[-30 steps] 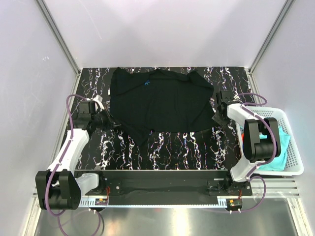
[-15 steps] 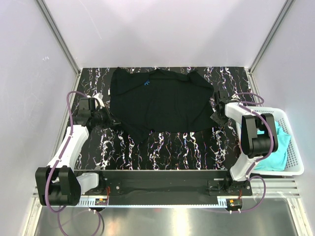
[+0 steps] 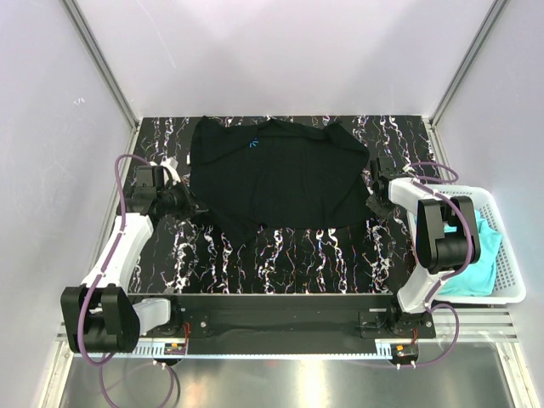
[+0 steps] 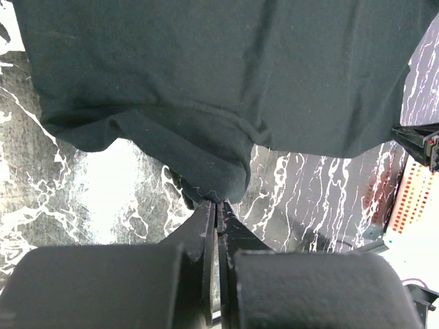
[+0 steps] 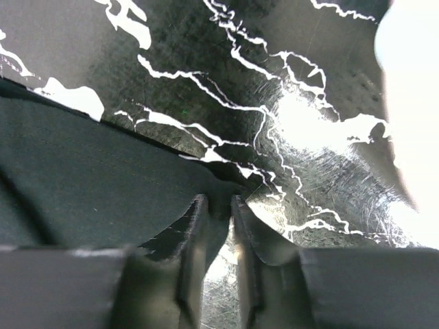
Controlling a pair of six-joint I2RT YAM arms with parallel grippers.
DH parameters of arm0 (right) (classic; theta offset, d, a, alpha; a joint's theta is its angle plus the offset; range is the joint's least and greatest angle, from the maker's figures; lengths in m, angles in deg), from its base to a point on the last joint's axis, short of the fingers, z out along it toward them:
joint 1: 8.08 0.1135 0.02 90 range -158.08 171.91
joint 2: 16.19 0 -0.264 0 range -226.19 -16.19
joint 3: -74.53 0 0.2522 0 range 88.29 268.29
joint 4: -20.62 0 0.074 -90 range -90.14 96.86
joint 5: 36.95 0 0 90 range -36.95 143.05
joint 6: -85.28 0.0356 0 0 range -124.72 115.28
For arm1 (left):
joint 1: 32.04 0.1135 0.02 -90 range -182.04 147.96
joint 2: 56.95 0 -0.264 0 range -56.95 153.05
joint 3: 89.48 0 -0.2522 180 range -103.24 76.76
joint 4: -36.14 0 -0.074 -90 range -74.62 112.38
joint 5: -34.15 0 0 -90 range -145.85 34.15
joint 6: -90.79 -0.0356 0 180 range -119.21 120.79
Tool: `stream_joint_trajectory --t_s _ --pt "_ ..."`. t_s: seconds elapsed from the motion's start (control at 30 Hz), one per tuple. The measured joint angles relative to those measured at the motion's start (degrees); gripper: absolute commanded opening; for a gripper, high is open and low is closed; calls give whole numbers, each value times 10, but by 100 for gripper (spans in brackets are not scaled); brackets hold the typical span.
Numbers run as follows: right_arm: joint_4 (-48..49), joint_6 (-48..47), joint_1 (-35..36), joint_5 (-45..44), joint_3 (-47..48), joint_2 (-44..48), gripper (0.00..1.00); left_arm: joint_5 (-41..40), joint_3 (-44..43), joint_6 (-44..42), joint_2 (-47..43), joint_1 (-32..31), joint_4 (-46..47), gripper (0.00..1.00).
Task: Fold and stack the t-shirts
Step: Flatten the tshirt out
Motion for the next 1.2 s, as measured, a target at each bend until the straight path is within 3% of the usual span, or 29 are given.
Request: stream_joint_trajectory --t_s 0.2,0.6,0.83,1.2 --pt "0 -7 -3 1 7 -6 1 0 -13 -2 0 0 -7 0" --pt "-15 -67 -4 36 6 20 0 -18 -82 -10 -7 0 -36 0" --pt "-39 -155 -4 106 56 85 0 -11 -222 -27 -7 0 -37 0" --pt "-75 -206 -4 152 321 110 0 79 -565 -132 53 0 -29 0"
